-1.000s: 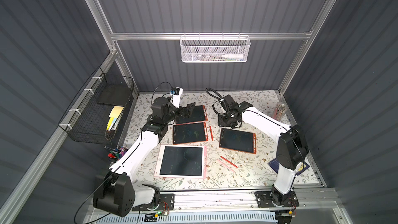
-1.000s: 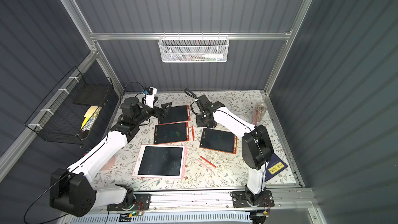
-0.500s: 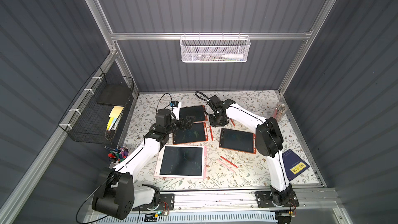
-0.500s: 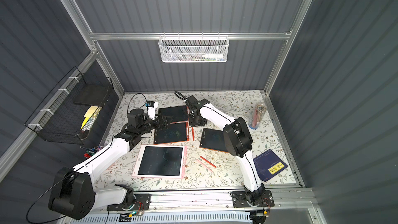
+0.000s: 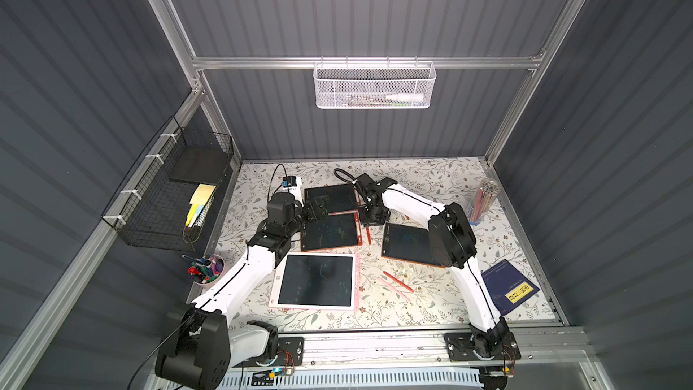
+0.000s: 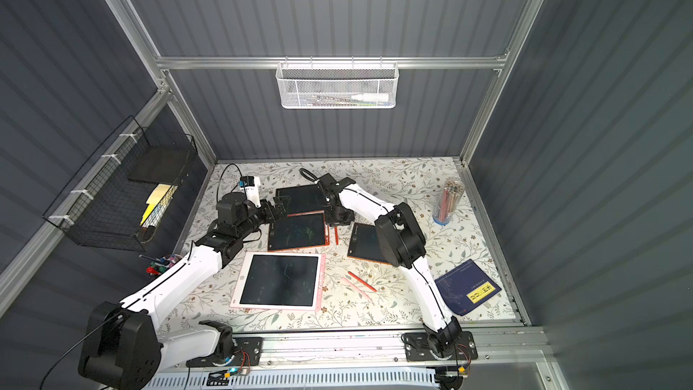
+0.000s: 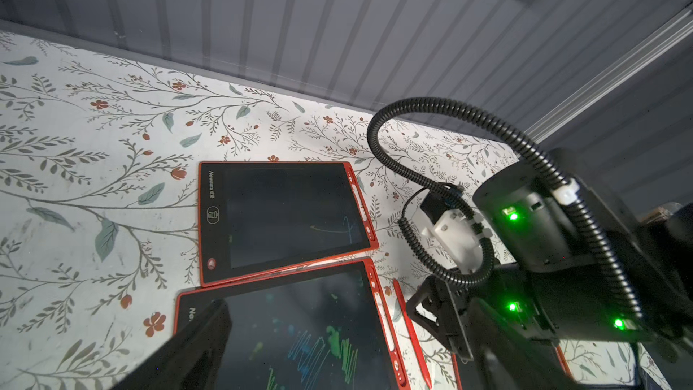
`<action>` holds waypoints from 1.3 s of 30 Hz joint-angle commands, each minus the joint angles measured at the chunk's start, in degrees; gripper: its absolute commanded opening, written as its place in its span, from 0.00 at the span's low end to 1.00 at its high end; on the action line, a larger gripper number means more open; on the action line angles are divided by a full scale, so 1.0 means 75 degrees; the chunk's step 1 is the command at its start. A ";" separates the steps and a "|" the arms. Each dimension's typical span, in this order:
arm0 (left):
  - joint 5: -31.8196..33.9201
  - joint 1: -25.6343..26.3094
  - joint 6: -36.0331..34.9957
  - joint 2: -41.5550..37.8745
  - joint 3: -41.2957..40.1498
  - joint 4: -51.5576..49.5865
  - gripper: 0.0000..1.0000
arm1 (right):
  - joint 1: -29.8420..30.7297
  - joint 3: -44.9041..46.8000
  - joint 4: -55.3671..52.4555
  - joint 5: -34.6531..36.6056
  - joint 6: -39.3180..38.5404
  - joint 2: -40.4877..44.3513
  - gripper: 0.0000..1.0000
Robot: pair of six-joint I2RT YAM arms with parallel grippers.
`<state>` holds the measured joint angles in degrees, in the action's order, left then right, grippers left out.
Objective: Place the stylus back onto the writing tablet
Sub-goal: Pick up the stylus from the center of the board.
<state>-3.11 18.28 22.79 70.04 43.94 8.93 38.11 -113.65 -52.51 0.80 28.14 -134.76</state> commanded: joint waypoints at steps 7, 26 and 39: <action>0.0210 -0.0047 0.0108 -0.0115 -0.0023 0.0021 0.99 | 0.0071 -0.0257 -0.0151 0.0060 0.0086 -0.0249 0.32; 0.0052 -0.0047 0.0067 0.0022 -0.0070 0.0077 0.99 | 0.0130 -0.0591 -0.0364 0.0375 -0.0042 -0.0742 0.22; -0.0037 -0.0047 0.0036 0.0107 -0.0070 0.0112 0.99 | 0.0130 -0.0614 -0.0291 0.0556 -0.0072 -0.0669 0.18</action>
<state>-2.70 18.28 23.18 70.19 43.90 9.06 38.79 -117.75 -54.26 3.31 27.81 -138.28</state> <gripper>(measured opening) 0.992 0.176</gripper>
